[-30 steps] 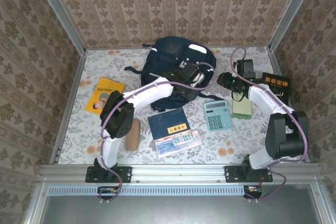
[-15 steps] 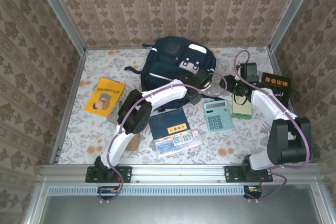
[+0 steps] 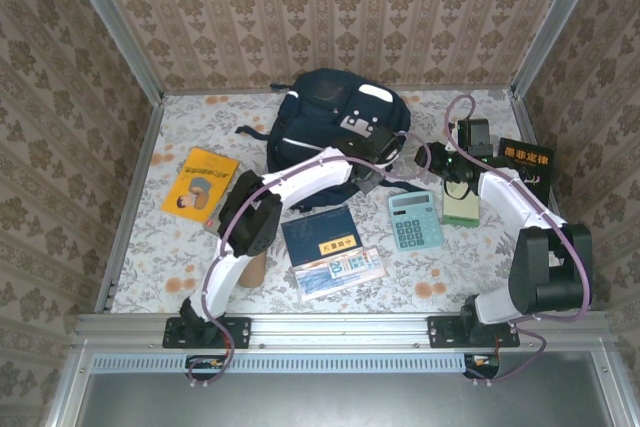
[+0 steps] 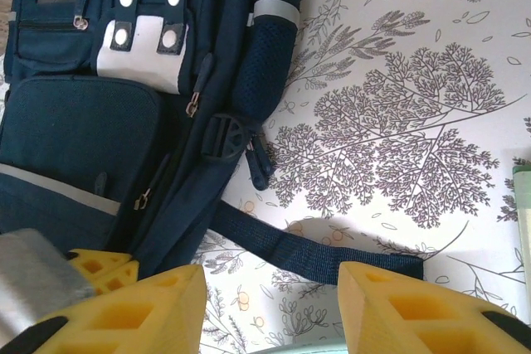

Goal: Pack the student bag

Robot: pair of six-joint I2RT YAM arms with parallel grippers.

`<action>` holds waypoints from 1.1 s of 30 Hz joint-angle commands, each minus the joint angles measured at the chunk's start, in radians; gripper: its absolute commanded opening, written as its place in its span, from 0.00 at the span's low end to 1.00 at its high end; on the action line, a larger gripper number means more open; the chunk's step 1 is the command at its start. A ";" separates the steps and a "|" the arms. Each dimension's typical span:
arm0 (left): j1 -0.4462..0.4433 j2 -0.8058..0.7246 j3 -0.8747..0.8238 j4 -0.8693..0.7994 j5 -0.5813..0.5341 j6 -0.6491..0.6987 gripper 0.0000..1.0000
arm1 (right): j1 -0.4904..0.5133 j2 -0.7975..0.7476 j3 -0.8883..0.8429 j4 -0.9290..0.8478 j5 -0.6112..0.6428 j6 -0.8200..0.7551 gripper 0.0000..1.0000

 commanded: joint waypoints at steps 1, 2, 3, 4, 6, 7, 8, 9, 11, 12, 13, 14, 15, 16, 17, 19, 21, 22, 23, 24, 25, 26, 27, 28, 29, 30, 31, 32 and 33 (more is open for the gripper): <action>0.036 -0.099 0.024 -0.004 -0.012 -0.021 0.00 | -0.004 -0.019 -0.019 0.016 -0.026 0.010 0.46; 0.040 -0.107 0.027 -0.009 -0.010 -0.026 0.00 | -0.002 -0.019 -0.022 0.020 -0.027 0.011 0.46; 0.046 -0.120 0.027 -0.010 0.000 -0.032 0.00 | 0.000 -0.018 -0.025 0.026 -0.034 0.011 0.46; 0.052 -0.136 0.026 -0.010 0.010 -0.042 0.00 | 0.003 -0.016 -0.030 0.041 -0.054 0.009 0.46; 0.064 -0.166 0.028 -0.006 0.030 -0.056 0.00 | 0.017 -0.010 -0.043 0.080 -0.090 -0.001 0.44; 0.070 -0.181 0.028 -0.004 0.039 -0.059 0.00 | 0.029 -0.004 -0.050 0.105 -0.106 -0.010 0.42; 0.076 -0.191 0.029 -0.004 0.050 -0.062 0.00 | 0.043 0.002 -0.056 0.126 -0.116 -0.018 0.41; 0.083 -0.199 0.034 -0.005 0.060 -0.064 0.00 | 0.058 0.013 -0.061 0.150 -0.126 -0.034 0.41; 0.090 -0.206 0.042 -0.015 0.069 -0.070 0.00 | 0.088 0.045 -0.062 0.192 -0.137 -0.052 0.37; 0.091 -0.209 0.043 -0.016 0.079 -0.071 0.00 | 0.099 0.064 -0.063 0.216 -0.143 -0.055 0.35; 0.094 -0.208 0.042 -0.016 0.080 -0.072 0.00 | 0.109 0.083 -0.061 0.237 -0.146 -0.057 0.35; 0.094 -0.211 0.042 -0.018 0.077 -0.073 0.00 | 0.118 0.106 -0.056 0.259 -0.151 -0.055 0.31; 0.095 -0.211 0.042 -0.019 0.078 -0.074 0.00 | 0.125 0.125 -0.050 0.274 -0.156 -0.053 0.28; 0.097 -0.212 0.042 -0.022 0.083 -0.078 0.00 | 0.132 0.150 -0.042 0.289 -0.162 -0.048 0.27; 0.098 -0.214 0.044 -0.022 0.085 -0.081 0.00 | 0.138 0.172 -0.030 0.306 -0.169 -0.043 0.27; 0.103 -0.216 0.043 -0.023 0.095 -0.085 0.00 | 0.153 0.209 -0.018 0.337 -0.173 -0.036 0.28; 0.110 -0.217 0.043 -0.022 0.104 -0.092 0.00 | 0.167 0.244 0.005 0.352 -0.176 -0.030 0.25; 0.112 -0.216 0.043 -0.022 0.108 -0.094 0.00 | 0.170 0.261 0.015 0.355 -0.183 -0.025 0.21; 0.114 -0.215 0.044 -0.023 0.110 -0.094 0.00 | 0.175 0.278 0.025 0.359 -0.190 -0.018 0.21; 0.113 -0.214 0.043 -0.023 0.111 -0.096 0.00 | 0.179 0.295 0.032 0.369 -0.192 -0.011 0.21; 0.114 -0.212 0.045 -0.023 0.111 -0.097 0.00 | 0.183 0.306 0.035 0.376 -0.192 -0.010 0.21; 0.113 -0.211 0.047 -0.025 0.112 -0.099 0.00 | 0.187 0.319 0.037 0.387 -0.190 -0.006 0.21; 0.114 -0.210 0.048 -0.025 0.114 -0.100 0.00 | 0.189 0.329 0.039 0.396 -0.187 -0.002 0.21; 0.114 -0.209 0.048 -0.027 0.115 -0.099 0.00 | 0.189 0.340 0.042 0.404 -0.192 0.000 0.22; 0.114 -0.208 0.050 -0.029 0.115 -0.100 0.00 | 0.189 0.352 0.047 0.413 -0.198 0.006 0.21; 0.114 -0.207 0.053 -0.032 0.116 -0.100 0.00 | 0.189 0.362 0.053 0.421 -0.201 0.010 0.21; 0.114 -0.206 0.054 -0.035 0.117 -0.101 0.00 | 0.190 0.373 0.059 0.426 -0.203 0.015 0.22; 0.115 -0.204 0.055 -0.036 0.117 -0.101 0.00 | 0.190 0.384 0.067 0.429 -0.203 0.018 0.22; 0.115 -0.204 0.056 -0.037 0.118 -0.102 0.00 | 0.188 0.394 0.076 0.433 -0.202 0.019 0.22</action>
